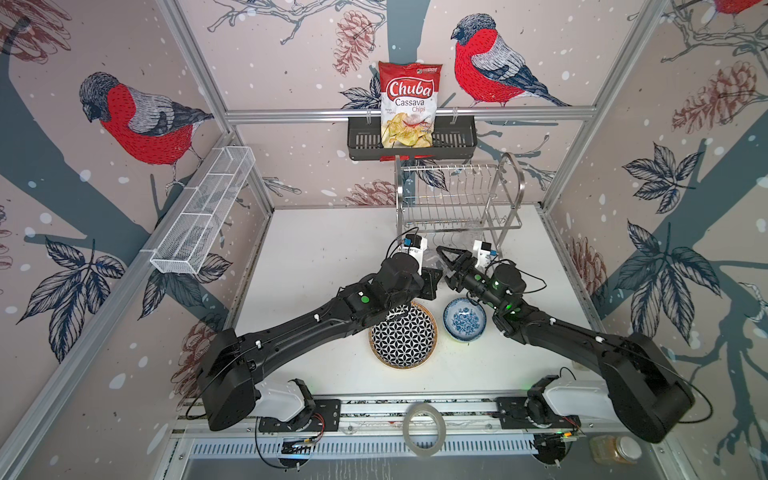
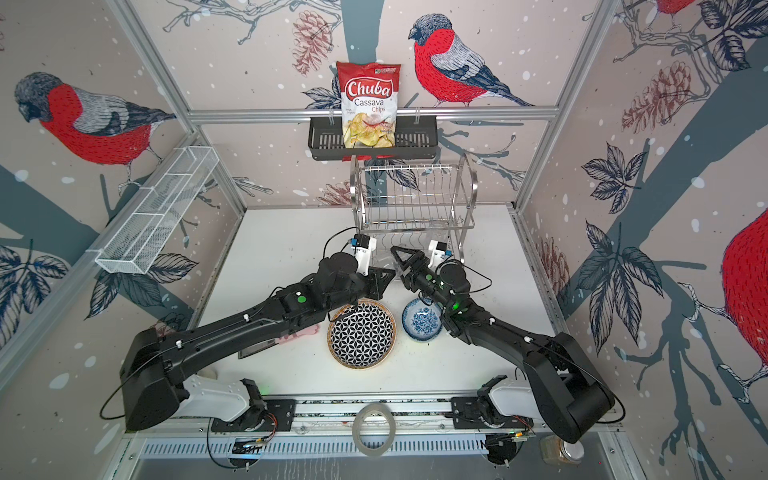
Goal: Unload the mixed dishes from the dish rack
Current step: 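Close the left gripper on the glass while the right gripper holds it, then lower the glass with the left gripper beside the first glass while the right gripper withdraws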
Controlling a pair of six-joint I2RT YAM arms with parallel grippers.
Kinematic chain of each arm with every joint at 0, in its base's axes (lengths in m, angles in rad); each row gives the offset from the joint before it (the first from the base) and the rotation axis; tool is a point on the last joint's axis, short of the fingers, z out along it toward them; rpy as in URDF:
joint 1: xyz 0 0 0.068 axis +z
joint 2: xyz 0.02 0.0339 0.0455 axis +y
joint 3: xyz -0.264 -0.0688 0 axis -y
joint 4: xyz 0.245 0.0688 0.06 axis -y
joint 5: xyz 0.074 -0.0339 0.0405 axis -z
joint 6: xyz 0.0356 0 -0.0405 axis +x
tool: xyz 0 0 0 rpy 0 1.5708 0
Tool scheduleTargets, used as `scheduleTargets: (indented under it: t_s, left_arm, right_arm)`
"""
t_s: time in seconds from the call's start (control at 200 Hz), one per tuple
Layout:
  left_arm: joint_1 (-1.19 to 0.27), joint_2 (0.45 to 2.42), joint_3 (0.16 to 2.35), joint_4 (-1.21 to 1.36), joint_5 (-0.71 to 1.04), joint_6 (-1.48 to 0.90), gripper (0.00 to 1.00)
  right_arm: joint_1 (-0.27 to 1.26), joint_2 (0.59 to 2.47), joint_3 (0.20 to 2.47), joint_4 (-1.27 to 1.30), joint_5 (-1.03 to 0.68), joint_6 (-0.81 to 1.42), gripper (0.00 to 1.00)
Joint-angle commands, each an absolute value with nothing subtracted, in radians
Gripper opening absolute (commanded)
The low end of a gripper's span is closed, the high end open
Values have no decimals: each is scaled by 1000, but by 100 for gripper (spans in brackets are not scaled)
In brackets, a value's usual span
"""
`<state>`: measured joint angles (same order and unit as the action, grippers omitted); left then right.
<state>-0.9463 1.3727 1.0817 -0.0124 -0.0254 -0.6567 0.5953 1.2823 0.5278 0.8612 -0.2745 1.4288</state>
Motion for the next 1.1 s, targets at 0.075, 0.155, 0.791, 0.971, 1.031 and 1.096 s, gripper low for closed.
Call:
scheduleTargets:
  t_s: [0.075,0.155,0.791,0.971,1.031,1.096]
  left_arm:
    - [-945,1371,1098,28,-117,-620,5]
    - [-945,1368,1101,26,-121,-618,0]
    - [-945,1314,1156,-131,-48,-579,0]
    - [-944,1276,1188,-260,-18,-566,0]
    - [-945,1261,1202,-327,-7,-563,0]
    - [-945,1243,1212,-410,-1,-560,0]
  right_arm:
    - [611,1262,526,880,-344,1380,21]
    - [610,1258,523,878,-341,1380,21]
    - [610,1218,552,870,-330,1325,99]
    - [609,1226,545,858,-324,1335,99]
    - [609,1230,544,846,-325,1336,99]
    - [609,1236,548,818,-321,1333,99]
